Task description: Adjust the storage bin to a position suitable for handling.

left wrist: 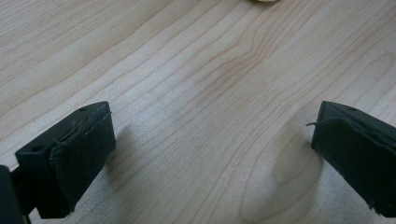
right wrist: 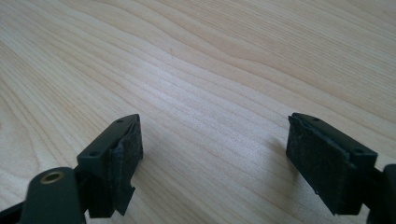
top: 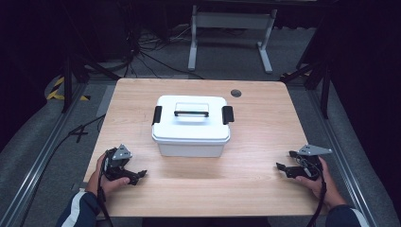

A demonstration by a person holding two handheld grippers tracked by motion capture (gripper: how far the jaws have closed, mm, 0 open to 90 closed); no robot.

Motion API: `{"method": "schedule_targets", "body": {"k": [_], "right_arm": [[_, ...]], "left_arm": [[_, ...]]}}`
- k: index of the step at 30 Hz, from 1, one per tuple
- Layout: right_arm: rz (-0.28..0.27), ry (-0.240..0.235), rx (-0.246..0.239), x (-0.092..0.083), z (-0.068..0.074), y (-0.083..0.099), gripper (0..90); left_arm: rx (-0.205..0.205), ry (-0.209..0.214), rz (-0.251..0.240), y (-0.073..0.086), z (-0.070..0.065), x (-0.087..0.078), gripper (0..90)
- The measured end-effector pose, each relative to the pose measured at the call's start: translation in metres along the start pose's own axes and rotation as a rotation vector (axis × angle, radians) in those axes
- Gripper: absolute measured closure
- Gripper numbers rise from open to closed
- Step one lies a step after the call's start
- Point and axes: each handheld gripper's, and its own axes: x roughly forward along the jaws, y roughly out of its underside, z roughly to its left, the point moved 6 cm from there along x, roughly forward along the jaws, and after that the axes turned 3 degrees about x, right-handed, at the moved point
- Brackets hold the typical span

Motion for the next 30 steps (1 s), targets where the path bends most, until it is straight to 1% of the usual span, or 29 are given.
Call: {"method": "schedule_targets", "body": {"k": [10, 12, 14, 16, 18, 21, 24, 30], "right_arm": [[0.001, 0.004, 0.001, 0.0013, -0.0005, -0.0008, 16.8], [0.001, 0.020, 0.004, 0.0015, -0.0007, -0.0008, 14.8], [0.000, 0.022, 0.001, 0.0012, -0.0002, -0.0008, 14.9], [0.005, 0.015, 0.010, 0.0014, -0.0007, -0.0007, 14.9], [0.006, 0.012, 0.008, 0.0014, -0.0009, -0.0006, 14.9], [0.008, 0.007, 0.003, 0.0011, -0.0012, -0.0004, 14.9], [0.014, -0.010, -0.014, 0.0007, -0.0019, -0.0004, 14.9], [0.032, -0.015, -0.022, -0.0006, -0.0012, -0.0007, 16.5]], "left_arm": [[0.001, 0.001, 0.000, 0.0000, 0.0000, 0.0000, 0.1], [0.005, 0.003, -0.002, -0.0003, 0.0003, 0.0003, 0.1], [0.008, 0.006, -0.003, -0.0004, 0.0005, 0.0004, 0.1], [0.009, 0.007, -0.002, -0.0003, 0.0006, 0.0003, 0.2], [0.009, 0.007, -0.002, -0.0003, 0.0006, 0.0003, 0.1], [0.007, 0.008, -0.001, -0.0002, 0.0004, 0.0003, 0.2], [0.009, 0.007, -0.002, -0.0002, 0.0006, 0.0003, 0.2], [0.008, 0.007, -0.002, -0.0002, 0.0005, 0.0002, 0.2]]}}
